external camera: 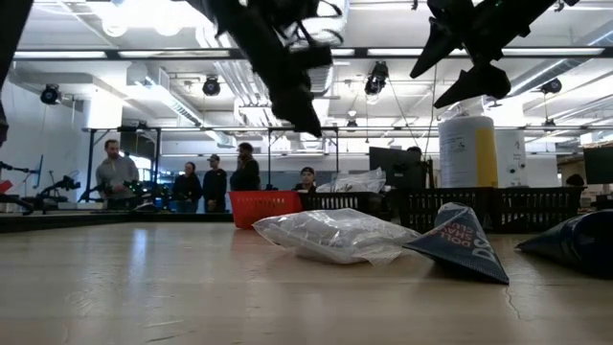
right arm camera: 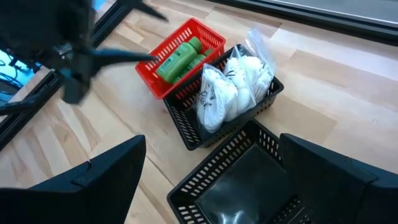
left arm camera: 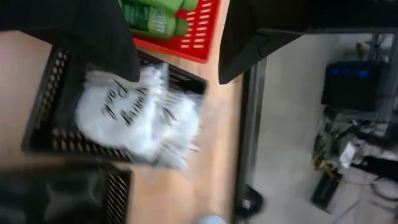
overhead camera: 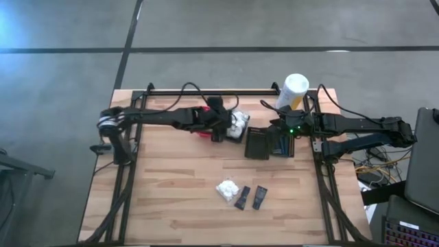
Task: Pick & Place Travel size toiletries
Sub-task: Put the cotton pack into the left black bin
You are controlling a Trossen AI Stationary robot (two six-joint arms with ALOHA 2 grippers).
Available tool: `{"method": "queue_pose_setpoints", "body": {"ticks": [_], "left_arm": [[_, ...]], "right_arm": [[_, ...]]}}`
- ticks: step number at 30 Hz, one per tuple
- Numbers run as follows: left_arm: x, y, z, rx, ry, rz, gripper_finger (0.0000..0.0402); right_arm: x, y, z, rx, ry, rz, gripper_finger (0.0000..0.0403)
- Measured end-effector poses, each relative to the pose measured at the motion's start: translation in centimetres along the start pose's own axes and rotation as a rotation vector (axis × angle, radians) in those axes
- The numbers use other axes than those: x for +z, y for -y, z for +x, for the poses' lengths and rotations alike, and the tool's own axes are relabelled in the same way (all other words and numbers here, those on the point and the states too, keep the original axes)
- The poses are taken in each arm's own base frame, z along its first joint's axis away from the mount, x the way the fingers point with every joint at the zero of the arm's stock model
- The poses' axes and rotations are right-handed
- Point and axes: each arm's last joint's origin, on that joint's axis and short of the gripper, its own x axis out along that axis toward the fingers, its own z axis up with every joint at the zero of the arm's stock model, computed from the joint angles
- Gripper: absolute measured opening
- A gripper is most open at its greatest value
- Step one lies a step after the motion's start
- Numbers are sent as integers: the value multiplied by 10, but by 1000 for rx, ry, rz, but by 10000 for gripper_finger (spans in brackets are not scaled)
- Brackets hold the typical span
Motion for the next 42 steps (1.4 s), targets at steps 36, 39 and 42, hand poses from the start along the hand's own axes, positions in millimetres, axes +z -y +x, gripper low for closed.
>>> {"method": "queue_pose_setpoints", "body": {"ticks": [36, 39, 42], "left_arm": [[8, 16, -121, -267, 147, -808, 223], [3, 25, -118, -275, 116, -784, 223], [-1, 28, -115, -273, 90, -771, 222]], "right_arm": [[-8, -2, 3, 77, -86, -76, 364], [-11, -3, 9, 80, -124, -72, 364], [-13, -7, 19, 74, -136, -26, 364]]}}
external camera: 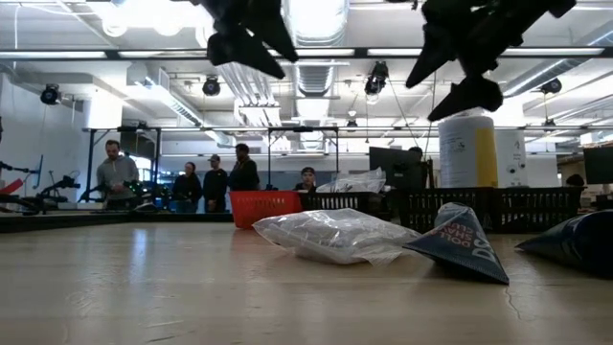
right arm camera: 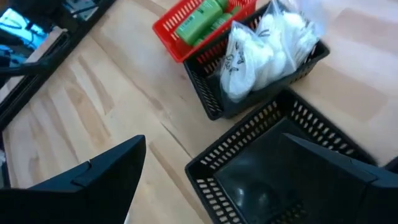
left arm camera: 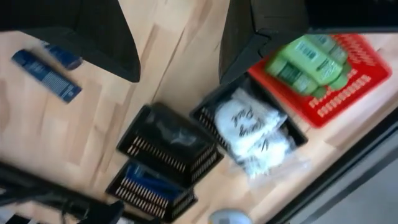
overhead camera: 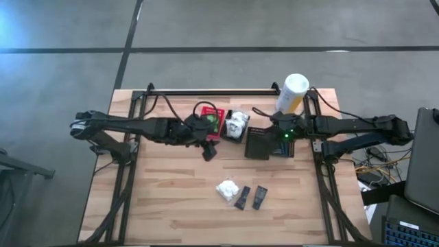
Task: Pick & Place Travel size toiletries
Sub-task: Put the cotton pack into the left black bin
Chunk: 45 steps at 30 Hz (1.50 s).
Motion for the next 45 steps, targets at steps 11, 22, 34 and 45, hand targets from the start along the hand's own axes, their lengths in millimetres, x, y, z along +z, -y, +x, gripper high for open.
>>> {"method": "queue_pose_setpoints", "body": {"ticks": [11, 22, 34, 45], "left_arm": [[-21, -15, -12, 102, -212, 92, 222], [-20, -15, -19, 11, -221, 275, 222], [-28, -12, 1, -32, -153, 66, 222], [-79, 13, 21, -130, -272, -426, 222]], "right_arm": [[-9, -20, 58, 38, -34, 175, 364], [-16, -22, 66, 32, -91, 300, 364], [-21, -24, 60, 178, -272, -1, 364], [-25, -17, 57, 195, -319, -327, 364]]}}
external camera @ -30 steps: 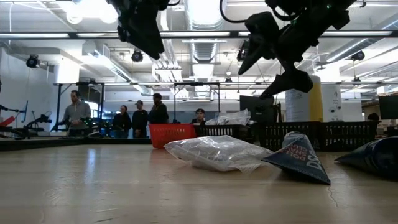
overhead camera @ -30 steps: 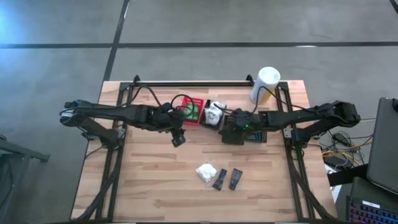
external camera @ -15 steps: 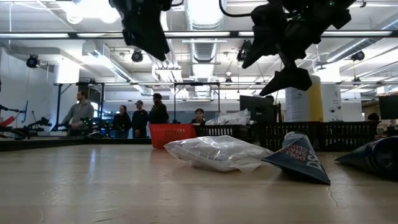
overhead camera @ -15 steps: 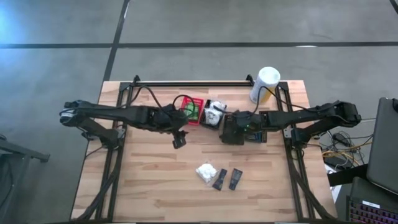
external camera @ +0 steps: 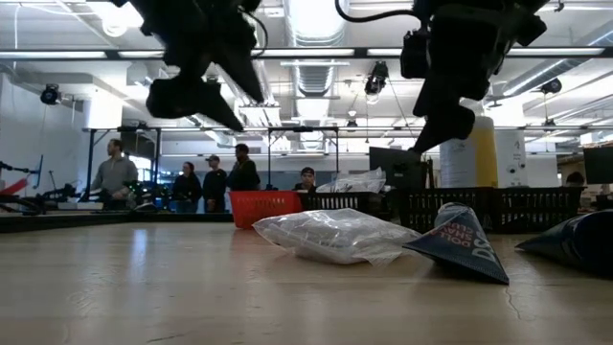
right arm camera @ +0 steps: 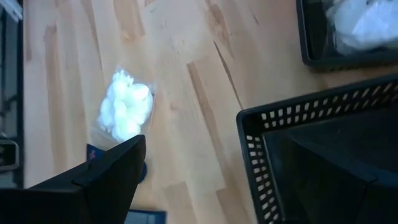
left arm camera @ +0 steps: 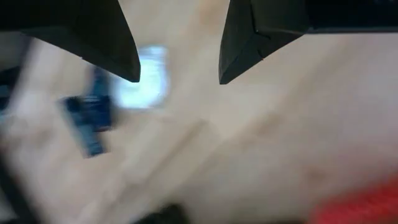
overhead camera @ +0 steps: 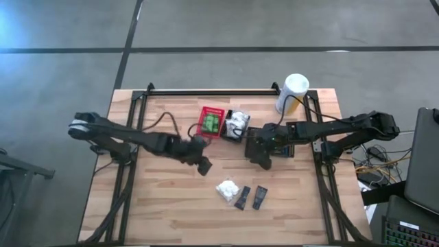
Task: Pick & Place Travel size toiletries
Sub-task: Put the cotton pack into the left black bin
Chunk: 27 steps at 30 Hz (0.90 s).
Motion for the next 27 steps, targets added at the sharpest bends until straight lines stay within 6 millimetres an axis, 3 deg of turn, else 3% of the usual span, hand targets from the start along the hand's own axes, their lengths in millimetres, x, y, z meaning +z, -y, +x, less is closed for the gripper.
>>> {"method": "queue_pose_setpoints", "body": {"ticks": [4, 9, 15, 22, 27], "left_arm": [[-27, 15, 6, -113, 52, -145, 222], [-57, 22, 9, -83, 105, -271, 221], [-71, 27, 35, -42, 11, -365, 220], [-79, 31, 69, 32, -37, -319, 220], [-67, 42, 77, 41, 51, -24, 220]], "right_arm": [[0, 0, 0, 0, 1, -78, 364], [0, 0, 0, 2, 1, -96, 364], [0, 0, 0, 8, -6, -94, 364], [0, -1, 0, 6, 5, -41, 364], [1, -1, 0, 5, 10, -19, 364]]}}
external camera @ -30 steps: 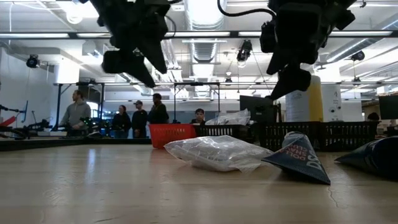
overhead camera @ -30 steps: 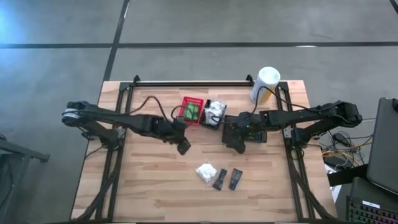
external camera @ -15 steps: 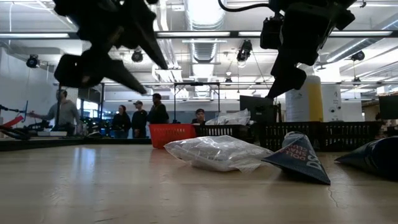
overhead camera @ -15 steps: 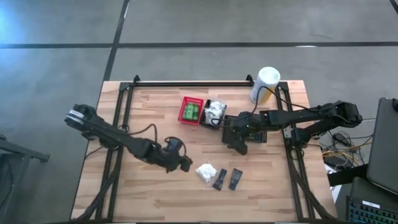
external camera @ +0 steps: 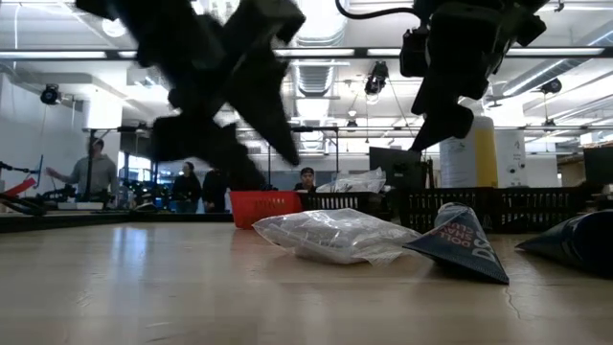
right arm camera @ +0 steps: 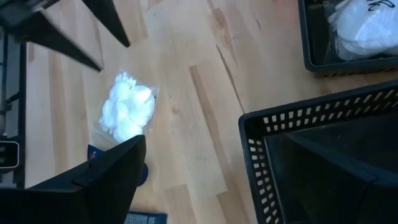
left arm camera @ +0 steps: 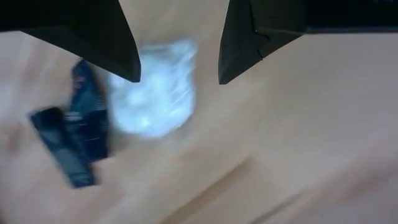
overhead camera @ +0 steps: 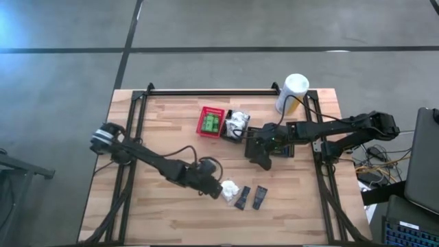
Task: Pick & Place Travel size toiletries
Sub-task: Put the cotton pack into the left black bin
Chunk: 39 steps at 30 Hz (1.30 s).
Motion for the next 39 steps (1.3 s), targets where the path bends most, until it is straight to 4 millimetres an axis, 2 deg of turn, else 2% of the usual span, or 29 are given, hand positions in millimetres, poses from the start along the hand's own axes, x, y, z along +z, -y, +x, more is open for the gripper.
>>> {"method": "queue_pose_setpoints", "body": {"ticks": [5, 9, 13, 16, 20, 28, 39], "left_arm": [[33, 9, -1, -25, 51, 257, 220], [65, -5, 12, -67, -31, 287, 220], [83, -25, 31, -105, -149, 308, 220], [92, -31, 37, -151, -188, 331, 220], [98, -38, 44, -191, -239, 334, 220], [87, -47, 68, -269, -391, 278, 220], [89, -41, 86, -336, -383, 264, 220]], "right_arm": [[0, 0, 0, -1, -1, 29, 364], [0, 0, 0, -2, -3, 54, 364], [-1, 0, 0, -4, -6, 60, 364], [-1, 0, 0, -4, -8, 60, 364], [-1, 0, 0, -5, -10, 61, 364], [-1, 0, 0, -5, -7, 59, 364], [-1, 1, 0, -7, -8, 59, 364]]}}
